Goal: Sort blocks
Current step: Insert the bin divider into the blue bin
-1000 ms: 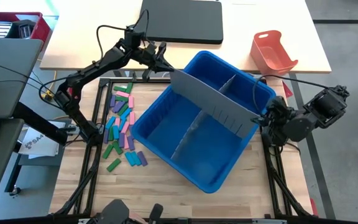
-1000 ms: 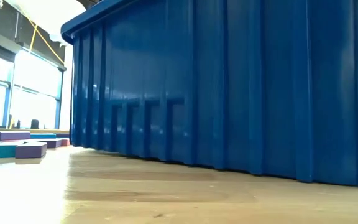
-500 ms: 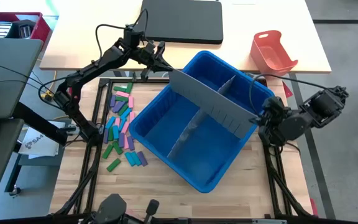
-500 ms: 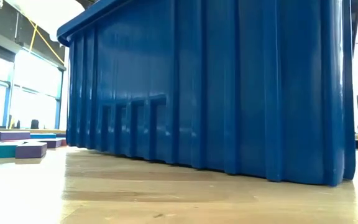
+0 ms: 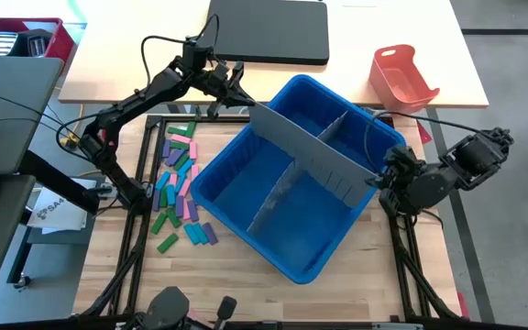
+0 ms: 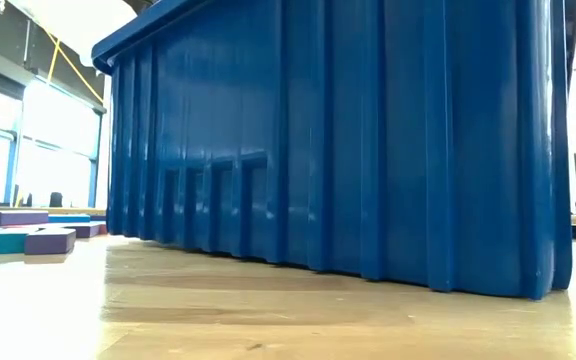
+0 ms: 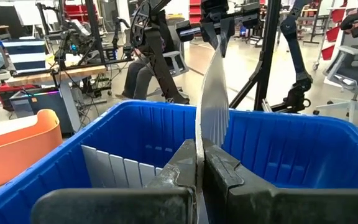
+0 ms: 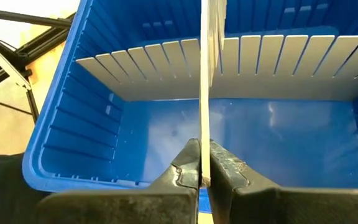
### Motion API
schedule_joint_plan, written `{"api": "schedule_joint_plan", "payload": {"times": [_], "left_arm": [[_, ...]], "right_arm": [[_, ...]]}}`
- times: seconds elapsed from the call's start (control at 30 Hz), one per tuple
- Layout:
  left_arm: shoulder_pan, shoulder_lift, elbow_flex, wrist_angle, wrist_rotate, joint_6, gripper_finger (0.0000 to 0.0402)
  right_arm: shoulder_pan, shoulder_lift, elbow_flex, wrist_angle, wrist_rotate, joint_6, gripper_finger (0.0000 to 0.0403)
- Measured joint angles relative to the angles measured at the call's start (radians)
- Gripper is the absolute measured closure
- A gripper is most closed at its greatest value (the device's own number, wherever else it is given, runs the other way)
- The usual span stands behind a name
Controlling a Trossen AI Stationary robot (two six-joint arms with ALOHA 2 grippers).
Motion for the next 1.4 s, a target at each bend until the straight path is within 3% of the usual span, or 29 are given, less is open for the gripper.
{"api": "schedule_joint_plan", "payload": {"times": [0.27, 0.43, 0.73, 1.4], "left_arm": [[-0.02, -0.002, 0.002, -0.021, 0.014, 0.007, 0.0401], [-0.02, -0.001, 0.001, -0.026, 0.013, 0.008, 0.0401], [-0.017, 0.001, 0.0, -0.025, 0.004, 0.008, 0.0401], [-0.019, 0.002, -0.002, -0.025, 0.005, 0.007, 0.0401]], "right_arm": [[0.0, 0.019, 0.0, -0.004, -0.076, 0.01, 0.0398], [0.0, 0.018, 0.0, -0.007, -0.067, -0.012, 0.0398], [0.002, 0.018, -0.001, -0.012, 0.045, -0.123, 0.0398], [0.0, 0.007, -0.002, -0.005, -0.023, -0.14, 0.0398]]}}
